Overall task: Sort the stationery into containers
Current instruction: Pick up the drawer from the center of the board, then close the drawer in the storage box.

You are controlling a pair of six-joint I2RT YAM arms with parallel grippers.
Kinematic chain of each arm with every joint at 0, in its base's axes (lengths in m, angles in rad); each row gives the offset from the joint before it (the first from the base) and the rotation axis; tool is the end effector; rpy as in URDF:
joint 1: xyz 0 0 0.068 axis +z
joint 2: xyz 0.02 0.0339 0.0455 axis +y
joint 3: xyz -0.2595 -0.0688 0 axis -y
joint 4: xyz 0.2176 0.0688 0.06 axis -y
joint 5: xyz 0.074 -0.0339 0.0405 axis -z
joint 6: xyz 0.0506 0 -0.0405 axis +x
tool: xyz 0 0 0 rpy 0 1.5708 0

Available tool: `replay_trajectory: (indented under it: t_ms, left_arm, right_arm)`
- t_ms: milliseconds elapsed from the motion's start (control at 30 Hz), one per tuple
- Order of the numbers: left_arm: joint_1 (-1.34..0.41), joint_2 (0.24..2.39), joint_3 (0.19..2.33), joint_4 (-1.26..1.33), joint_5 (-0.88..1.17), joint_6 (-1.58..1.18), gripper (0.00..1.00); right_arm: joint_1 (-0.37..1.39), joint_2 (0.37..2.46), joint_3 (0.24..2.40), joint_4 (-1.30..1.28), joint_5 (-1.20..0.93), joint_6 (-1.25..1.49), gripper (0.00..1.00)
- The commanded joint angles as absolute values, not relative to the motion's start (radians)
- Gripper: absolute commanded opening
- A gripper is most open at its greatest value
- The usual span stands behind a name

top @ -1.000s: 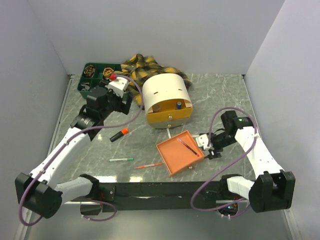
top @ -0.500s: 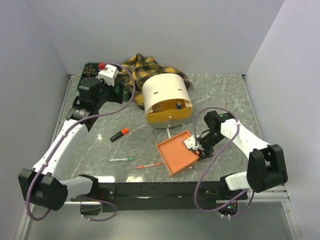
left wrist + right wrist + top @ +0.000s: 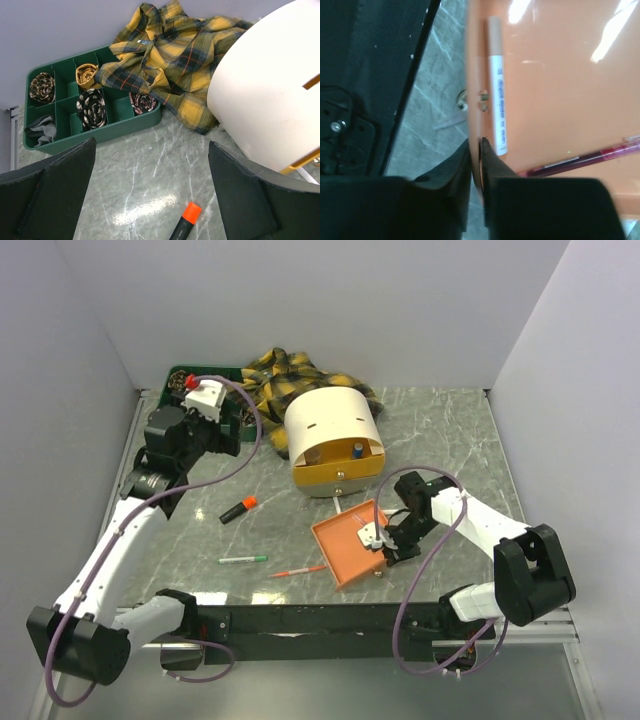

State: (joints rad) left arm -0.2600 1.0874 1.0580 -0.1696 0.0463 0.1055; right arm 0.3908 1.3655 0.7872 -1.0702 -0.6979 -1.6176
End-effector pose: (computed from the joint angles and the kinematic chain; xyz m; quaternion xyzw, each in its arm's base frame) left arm 0.2321 -0.0642 0.3722 0.1550 0.7581 -0.0667 0.6299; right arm 0.1479 0.0961 0.1864 -0.7852 0.5152 0.3004 0.1668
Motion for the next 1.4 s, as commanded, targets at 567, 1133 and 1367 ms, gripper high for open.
replay_trajectory:
  t_ms: [567,1133,1367]
  left_arm:
    - [-0.215,0.98,1.063,-0.132,0.121,0.08,1.0]
    - [-0.196,0.977,1.022,-0.101,0.163,0.041,0.99]
    - [-0.173,0.95,0.971,-0.075,0.183,0.012,1.0]
  right_arm:
    - [0.498,1.055,1.242,-1.431,-0.742,-1.252,0.0]
    - [0.534,1.287,1.456,-1.427,-0.667,-1.177,0.0]
    - [0.546,1.357,1.538,-1.445,-0.597,-1.163,0.0]
